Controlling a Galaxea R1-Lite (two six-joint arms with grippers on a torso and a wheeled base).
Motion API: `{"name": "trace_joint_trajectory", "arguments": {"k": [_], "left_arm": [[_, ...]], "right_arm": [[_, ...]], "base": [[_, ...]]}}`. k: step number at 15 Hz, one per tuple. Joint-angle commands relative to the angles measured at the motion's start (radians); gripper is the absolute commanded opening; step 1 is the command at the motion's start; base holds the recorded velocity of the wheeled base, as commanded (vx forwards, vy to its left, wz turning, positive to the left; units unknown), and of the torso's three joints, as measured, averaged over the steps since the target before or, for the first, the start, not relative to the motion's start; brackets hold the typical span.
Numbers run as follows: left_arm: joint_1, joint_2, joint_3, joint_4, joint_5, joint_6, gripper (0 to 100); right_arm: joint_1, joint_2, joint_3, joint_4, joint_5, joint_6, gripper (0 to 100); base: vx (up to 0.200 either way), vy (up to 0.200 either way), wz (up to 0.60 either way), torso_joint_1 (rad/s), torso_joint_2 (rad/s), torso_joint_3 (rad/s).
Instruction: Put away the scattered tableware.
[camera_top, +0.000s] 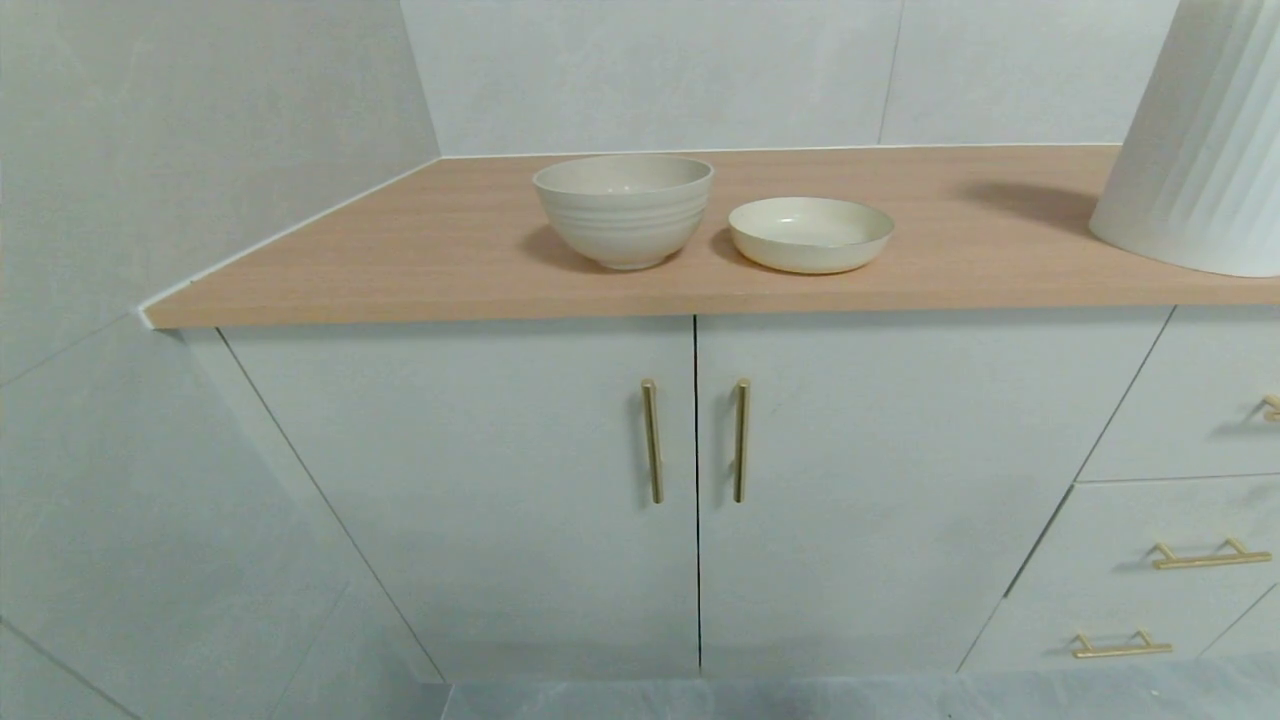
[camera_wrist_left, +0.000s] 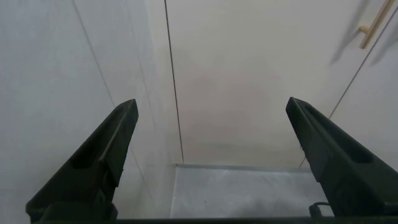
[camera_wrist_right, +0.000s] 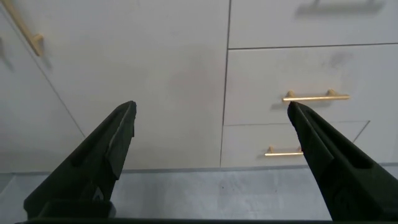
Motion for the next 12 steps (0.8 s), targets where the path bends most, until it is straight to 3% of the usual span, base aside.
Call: {"name": "trace_joint_trajectory", "arguments": {"k": [1,6,7,8,12], "left_arm": [[0.000,0.002,0.000,0.000,0.000,0.000,100],[0.000,0.000,0.000,0.000,0.000,0.000,100],[0.000,0.000,0.000,0.000,0.000,0.000,100],[0.000,0.000,0.000,0.000,0.000,0.000,100],[0.000,0.000,0.000,0.000,0.000,0.000,100]], "right_arm": [[0.000,0.001,0.000,0.000,0.001,0.000,100],[0.002,0.001,0.000,0.001,0.026,-0.013,100],[0.000,0.001,-0.018,-0.017,0.073,-0.007,100],[0.003,0.029,-0.144,-0.008,0.176,0.033,100],[0.003,0.290,-0.192,0.040,0.435,0.033,100]], "base": [[0.000,0.000,0.00,0.000,0.00,0.000],[0.000,0.000,0.00,0.000,0.00,0.000],[0.000,0.000,0.00,0.000,0.00,0.000],[0.000,0.000,0.00,0.000,0.00,0.000],[0.000,0.000,0.00,0.000,0.00,0.000]]}}
